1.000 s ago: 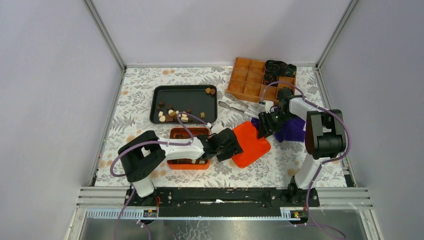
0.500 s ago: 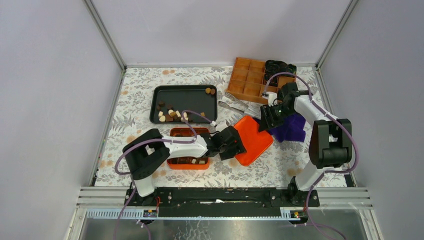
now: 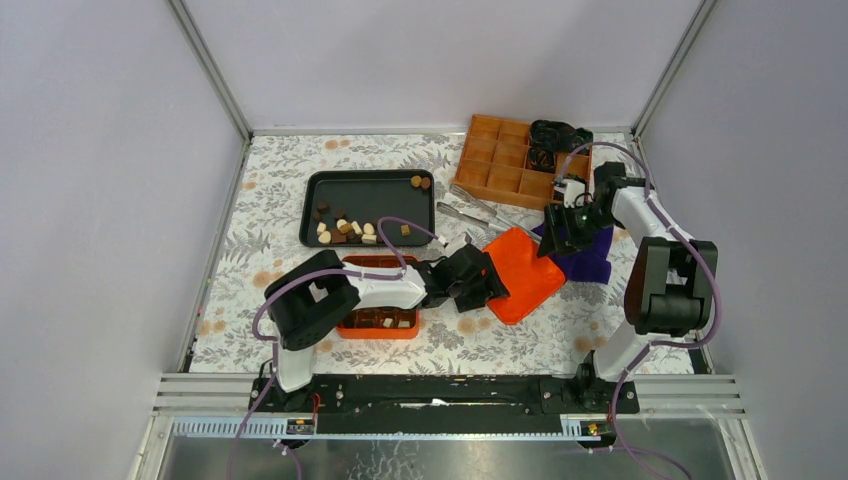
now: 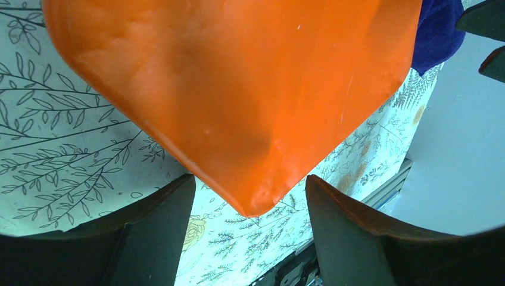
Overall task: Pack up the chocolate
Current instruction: Pick up the box lid from the center of the board.
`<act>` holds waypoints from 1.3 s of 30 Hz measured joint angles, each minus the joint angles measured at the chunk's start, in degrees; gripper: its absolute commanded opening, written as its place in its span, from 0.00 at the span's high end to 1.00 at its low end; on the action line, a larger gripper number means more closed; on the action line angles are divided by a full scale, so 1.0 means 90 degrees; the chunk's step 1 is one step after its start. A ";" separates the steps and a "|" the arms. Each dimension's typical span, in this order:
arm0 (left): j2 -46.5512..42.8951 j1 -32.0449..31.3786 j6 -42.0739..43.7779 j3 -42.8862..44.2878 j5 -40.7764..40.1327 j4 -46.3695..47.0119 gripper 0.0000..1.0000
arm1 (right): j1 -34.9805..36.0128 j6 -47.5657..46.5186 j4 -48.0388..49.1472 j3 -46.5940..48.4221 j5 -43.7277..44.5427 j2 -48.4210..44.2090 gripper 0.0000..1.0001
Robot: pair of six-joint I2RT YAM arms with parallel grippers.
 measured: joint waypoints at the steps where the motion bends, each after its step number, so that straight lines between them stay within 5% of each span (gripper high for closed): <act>1: 0.0000 0.0005 0.0000 -0.0017 0.0007 0.0027 0.24 | -0.0100 -0.0029 -0.0007 0.0002 0.0000 0.0017 0.28; 19: 0.0005 0.0046 0.0032 -0.0085 0.0189 0.0194 0.25 | -0.0709 -0.1122 -0.0386 -0.0034 -0.0935 0.1188 0.30; 30: 0.0058 0.0078 0.0041 -0.0095 0.0330 0.0342 0.25 | -0.0675 -0.0894 -0.0134 -0.0282 -0.0719 0.1192 0.19; 39: 0.0063 0.0078 0.0041 -0.0129 0.0352 0.0432 0.25 | -0.0673 -0.1209 -0.0379 -0.0318 -0.1180 0.1192 0.42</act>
